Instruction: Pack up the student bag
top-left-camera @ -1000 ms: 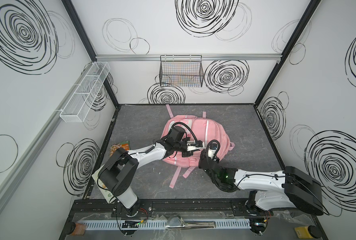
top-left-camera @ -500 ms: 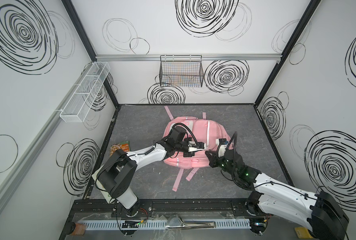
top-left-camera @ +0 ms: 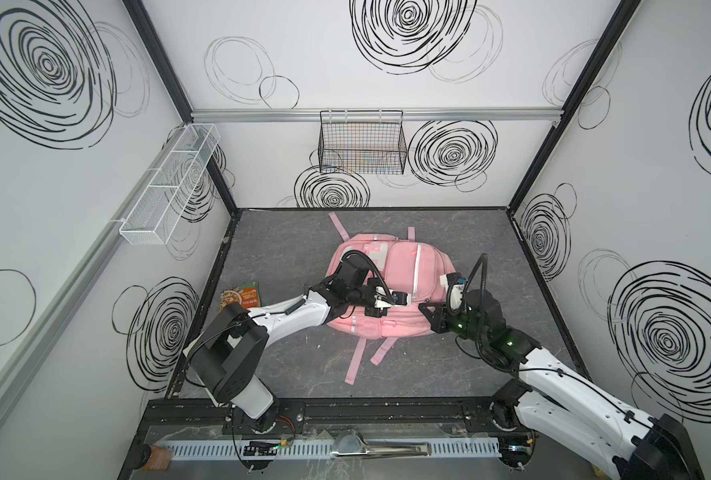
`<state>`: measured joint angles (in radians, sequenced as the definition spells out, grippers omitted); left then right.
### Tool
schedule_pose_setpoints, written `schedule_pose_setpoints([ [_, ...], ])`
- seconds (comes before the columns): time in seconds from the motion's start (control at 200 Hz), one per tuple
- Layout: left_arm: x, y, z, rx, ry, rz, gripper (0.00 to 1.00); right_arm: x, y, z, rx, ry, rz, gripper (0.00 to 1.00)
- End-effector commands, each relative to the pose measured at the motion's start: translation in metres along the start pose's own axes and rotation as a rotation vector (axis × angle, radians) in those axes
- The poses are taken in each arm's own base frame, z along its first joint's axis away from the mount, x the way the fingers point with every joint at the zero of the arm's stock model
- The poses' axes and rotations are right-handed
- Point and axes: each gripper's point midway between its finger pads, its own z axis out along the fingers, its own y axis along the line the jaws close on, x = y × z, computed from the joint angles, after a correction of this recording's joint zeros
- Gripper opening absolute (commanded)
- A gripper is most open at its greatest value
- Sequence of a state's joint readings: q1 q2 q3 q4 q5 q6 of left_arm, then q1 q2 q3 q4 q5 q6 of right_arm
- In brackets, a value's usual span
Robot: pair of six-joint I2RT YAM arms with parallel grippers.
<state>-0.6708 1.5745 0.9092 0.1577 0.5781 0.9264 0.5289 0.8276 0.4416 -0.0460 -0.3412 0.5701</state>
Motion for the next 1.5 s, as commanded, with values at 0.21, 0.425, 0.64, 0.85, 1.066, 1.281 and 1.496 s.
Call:
schedule_pose_setpoints([
  [0.21, 0.06, 0.032, -0.067, -0.173, 0.194, 0.027, 0.0, -0.029, -0.067, -0.03, 0.297, -0.094, 0.068, 0.0],
  [0.425, 0.039, 0.048, -0.079, -0.239, 0.177, 0.041, 0.0, -0.036, -0.028, -0.025, 0.112, -0.1, 0.105, 0.0],
  [0.64, -0.031, 0.027, -0.085, -0.165, -0.028, 0.016, 0.12, -0.031, 0.018, -0.016, 0.011, -0.1, 0.077, 0.0],
  [0.85, -0.024, 0.029, -0.089, -0.207, -0.019, 0.014, 0.09, -0.032, 0.014, -0.015, 0.029, -0.131, 0.058, 0.0],
  [1.066, -0.009, 0.026, -0.085, -0.212, -0.002, -0.002, 0.05, -0.033, 0.005, -0.021, 0.069, -0.15, 0.037, 0.0],
  [1.281, -0.011, 0.023, -0.082, -0.189, -0.028, -0.014, 0.04, -0.032, 0.043, -0.013, -0.04, -0.127, -0.215, 0.46],
  [1.496, -0.009, 0.02, -0.078, -0.169, -0.03, -0.023, 0.04, -0.039, 0.054, 0.006, -0.018, -0.142, -0.422, 0.64],
])
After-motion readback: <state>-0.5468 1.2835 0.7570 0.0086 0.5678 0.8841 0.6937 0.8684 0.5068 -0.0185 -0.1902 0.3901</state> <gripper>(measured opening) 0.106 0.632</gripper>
